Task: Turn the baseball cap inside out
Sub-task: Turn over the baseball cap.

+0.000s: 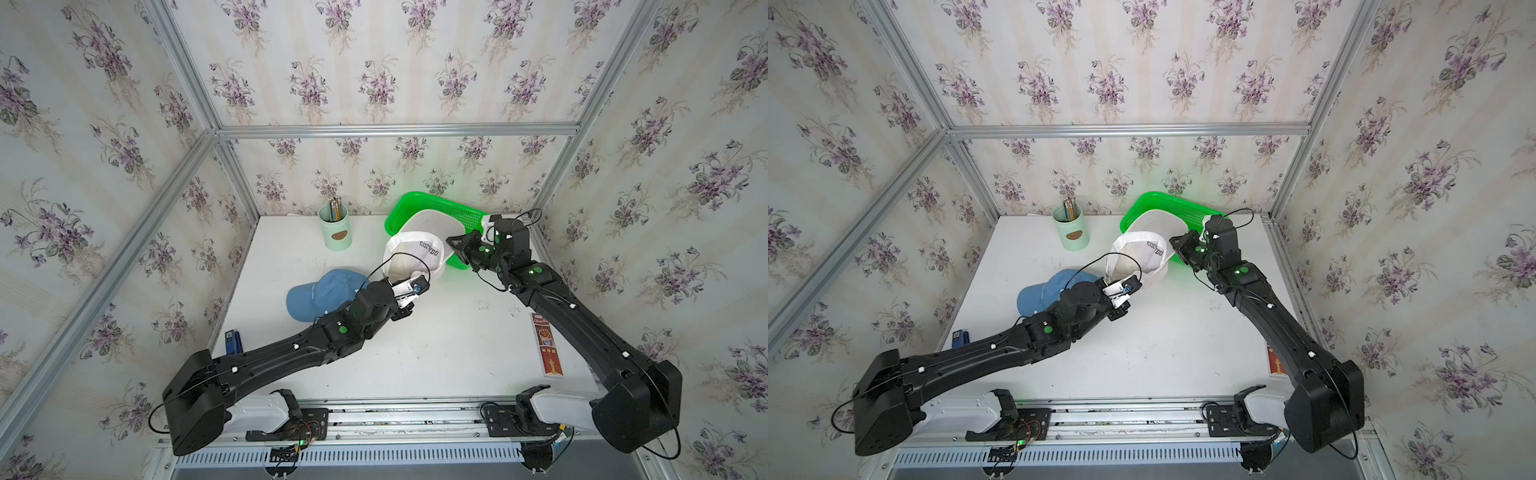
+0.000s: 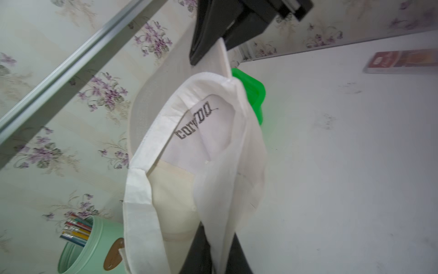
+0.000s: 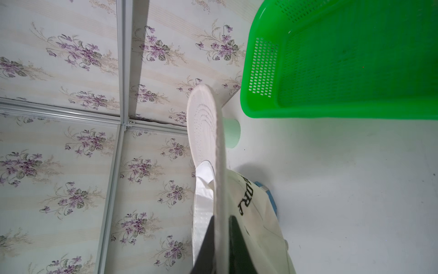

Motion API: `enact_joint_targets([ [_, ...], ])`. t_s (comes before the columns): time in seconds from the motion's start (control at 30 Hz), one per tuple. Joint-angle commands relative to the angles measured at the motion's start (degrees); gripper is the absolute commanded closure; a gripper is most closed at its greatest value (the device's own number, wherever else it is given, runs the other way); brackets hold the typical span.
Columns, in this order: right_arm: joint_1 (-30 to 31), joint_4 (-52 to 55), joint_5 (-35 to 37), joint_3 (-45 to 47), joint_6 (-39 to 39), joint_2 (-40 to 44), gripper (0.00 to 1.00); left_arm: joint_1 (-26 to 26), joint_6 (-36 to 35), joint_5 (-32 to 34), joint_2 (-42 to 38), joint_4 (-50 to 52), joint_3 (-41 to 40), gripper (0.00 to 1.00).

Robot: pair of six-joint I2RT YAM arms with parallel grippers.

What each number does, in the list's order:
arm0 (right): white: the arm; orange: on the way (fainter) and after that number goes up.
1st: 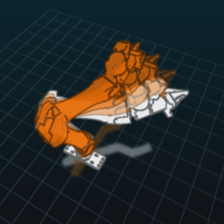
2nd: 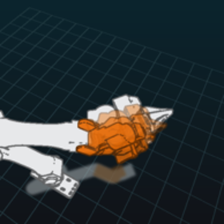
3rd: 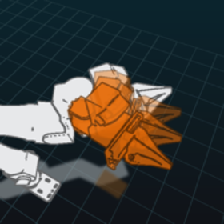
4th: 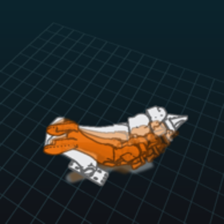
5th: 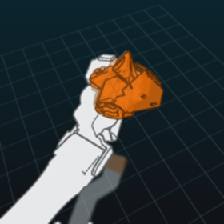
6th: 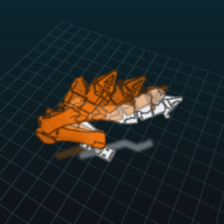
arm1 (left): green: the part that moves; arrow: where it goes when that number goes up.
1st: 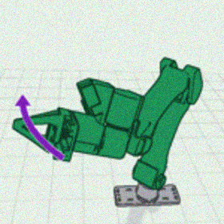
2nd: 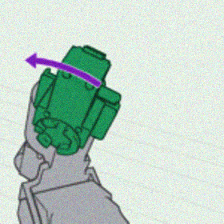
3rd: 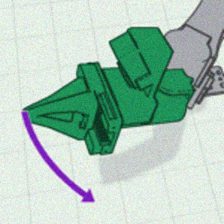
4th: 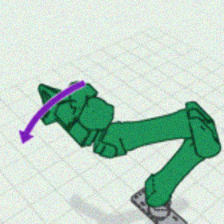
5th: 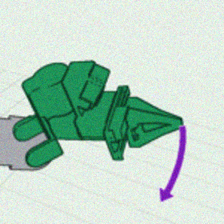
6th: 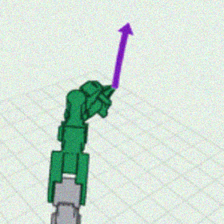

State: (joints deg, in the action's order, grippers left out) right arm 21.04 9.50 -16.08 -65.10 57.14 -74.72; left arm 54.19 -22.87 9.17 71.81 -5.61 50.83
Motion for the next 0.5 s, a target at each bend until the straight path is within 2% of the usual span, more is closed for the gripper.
enact_joint_targets([
  [0.0, -0.2, 1.0, 0.7, -1.5, -6.0, -0.8, 1.00, -0.5, 3.7, -17.4, -0.2, 16.9, 3.4, 0.97],
  [0.1, -0.3, 2.2, -0.1, -3.8, -8.8, -2.0, 1.00, -0.4, 3.8, -26.6, 2.0, 24.1, 7.5, 0.97],
  [0.23, -0.4, 5.6, -2.7, -8.8, -16.1, -4.7, 1.00, -0.3, 3.6, -38.3, 5.6, 33.0, 13.6, 0.93],
  [0.43, -0.4, 8.3, -5.3, -11.9, -21.9, -5.4, 1.00, -0.2, 2.0, -47.3, 12.1, 44.2, 20.5, 0.86],
  [0.47, -0.5, 8.2, -5.5, -11.8, -22.1, -5.2, 1.00, -0.2, 1.7, -47.8, 13.3, 45.7, 21.5, 0.82],
])
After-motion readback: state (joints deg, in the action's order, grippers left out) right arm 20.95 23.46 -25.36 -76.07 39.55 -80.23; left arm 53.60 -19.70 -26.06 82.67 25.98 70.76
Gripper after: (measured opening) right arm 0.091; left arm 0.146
